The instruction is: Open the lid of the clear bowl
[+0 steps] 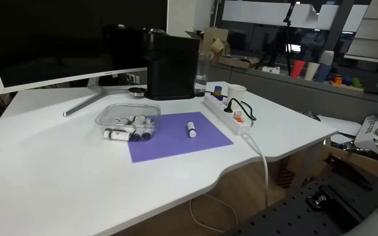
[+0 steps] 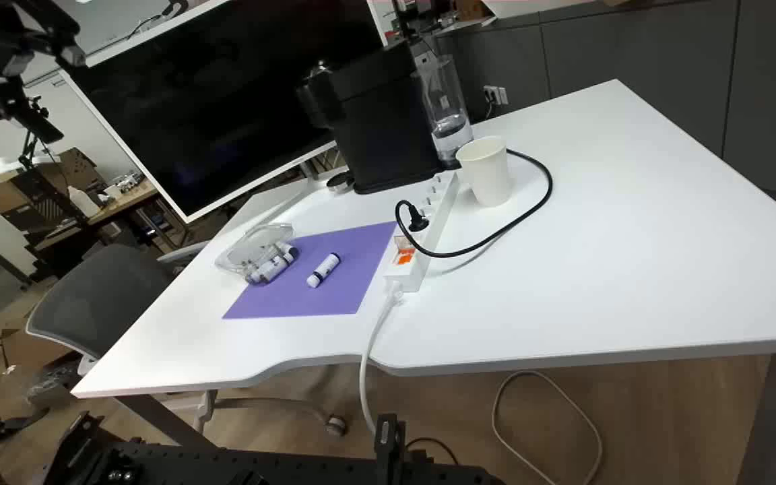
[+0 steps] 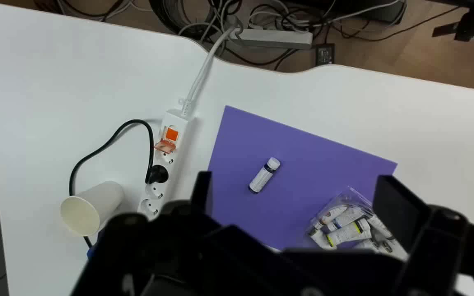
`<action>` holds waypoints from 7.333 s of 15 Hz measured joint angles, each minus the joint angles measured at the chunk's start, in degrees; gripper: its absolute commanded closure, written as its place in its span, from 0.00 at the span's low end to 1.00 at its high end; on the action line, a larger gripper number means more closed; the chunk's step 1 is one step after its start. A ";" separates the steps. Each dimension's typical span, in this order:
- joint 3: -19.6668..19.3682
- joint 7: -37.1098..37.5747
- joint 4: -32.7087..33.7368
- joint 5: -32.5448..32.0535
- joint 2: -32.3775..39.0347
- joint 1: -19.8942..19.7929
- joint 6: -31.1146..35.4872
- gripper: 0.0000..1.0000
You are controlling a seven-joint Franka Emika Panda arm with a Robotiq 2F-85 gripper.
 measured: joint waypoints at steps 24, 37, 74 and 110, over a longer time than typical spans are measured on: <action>5.86 3.22 -4.38 -18.12 15.14 -0.18 28.91 0.00; 6.34 9.54 1.61 -41.45 42.09 1.82 34.93 0.00; 4.27 63.03 11.56 -69.90 62.81 11.68 26.07 0.00; 3.51 73.49 24.00 -82.05 56.54 9.63 25.27 0.00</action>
